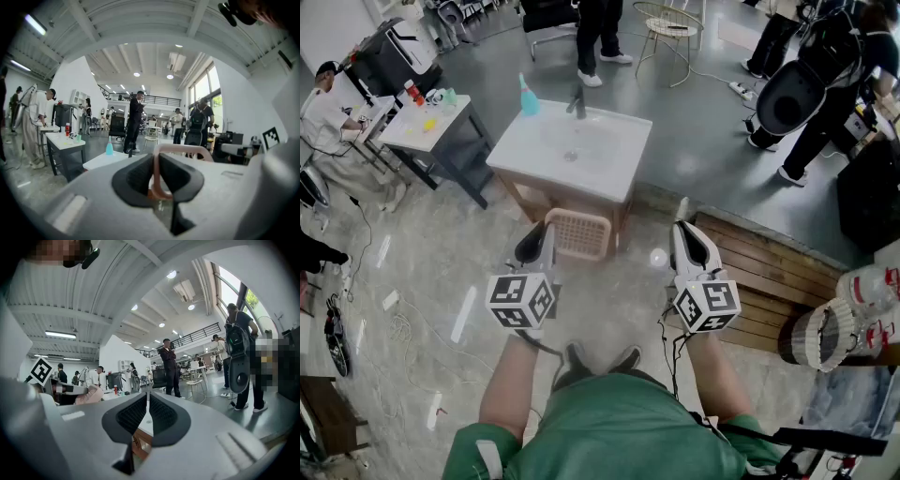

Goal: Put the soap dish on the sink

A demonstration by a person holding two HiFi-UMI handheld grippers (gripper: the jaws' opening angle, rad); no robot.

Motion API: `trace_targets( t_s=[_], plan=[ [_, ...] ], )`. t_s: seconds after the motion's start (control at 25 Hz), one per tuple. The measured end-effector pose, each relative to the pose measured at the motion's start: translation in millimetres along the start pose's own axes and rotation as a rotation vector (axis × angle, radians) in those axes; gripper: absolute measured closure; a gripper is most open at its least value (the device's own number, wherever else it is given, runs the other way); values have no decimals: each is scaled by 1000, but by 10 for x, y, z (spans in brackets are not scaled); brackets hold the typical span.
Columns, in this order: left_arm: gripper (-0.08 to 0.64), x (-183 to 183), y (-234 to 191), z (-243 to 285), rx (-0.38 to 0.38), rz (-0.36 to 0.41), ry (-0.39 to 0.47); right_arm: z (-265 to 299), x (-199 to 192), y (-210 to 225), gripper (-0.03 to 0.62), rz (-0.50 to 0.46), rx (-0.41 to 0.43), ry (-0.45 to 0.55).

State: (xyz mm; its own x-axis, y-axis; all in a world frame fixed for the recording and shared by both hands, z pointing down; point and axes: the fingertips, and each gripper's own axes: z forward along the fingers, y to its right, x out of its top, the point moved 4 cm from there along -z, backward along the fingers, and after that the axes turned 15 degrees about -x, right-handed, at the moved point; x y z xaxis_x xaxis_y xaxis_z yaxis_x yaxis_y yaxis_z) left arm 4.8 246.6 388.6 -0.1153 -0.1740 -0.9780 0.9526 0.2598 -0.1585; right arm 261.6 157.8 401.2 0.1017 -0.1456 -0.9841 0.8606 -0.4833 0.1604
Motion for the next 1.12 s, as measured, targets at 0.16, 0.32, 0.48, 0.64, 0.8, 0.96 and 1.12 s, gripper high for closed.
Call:
trace_targets(
  t_s=[0.16, 0.32, 0.48, 0.64, 0.8, 0.96, 1.12],
  plan=[
    [518, 33, -225, -218, -17, -7, 9, 29, -32, -296, 574, 12, -7, -4],
    [518, 54, -419, -420, -36, -26, 17, -11, 9, -574, 574, 3, -19, 4],
    [518, 165, -595, -543, -65, -27, 44, -13, 94, -827, 574, -3, -33, 31],
    [518, 289, -816, -700, -82, -20, 69, -12, 229, -1117, 574, 0, -51, 82],
    [518, 381, -1115, -868, -90, -19, 95, 62, 306, -1428, 571, -35, -64, 88],
    [518, 373, -1410, -1046, -102, -26, 105, 96, 274, -1721, 571, -38, -77, 92],
    [518, 317, -1736, -1183, -110, -52, 102, 195, 182, -2021, 571, -32, -85, 80]
  ],
)
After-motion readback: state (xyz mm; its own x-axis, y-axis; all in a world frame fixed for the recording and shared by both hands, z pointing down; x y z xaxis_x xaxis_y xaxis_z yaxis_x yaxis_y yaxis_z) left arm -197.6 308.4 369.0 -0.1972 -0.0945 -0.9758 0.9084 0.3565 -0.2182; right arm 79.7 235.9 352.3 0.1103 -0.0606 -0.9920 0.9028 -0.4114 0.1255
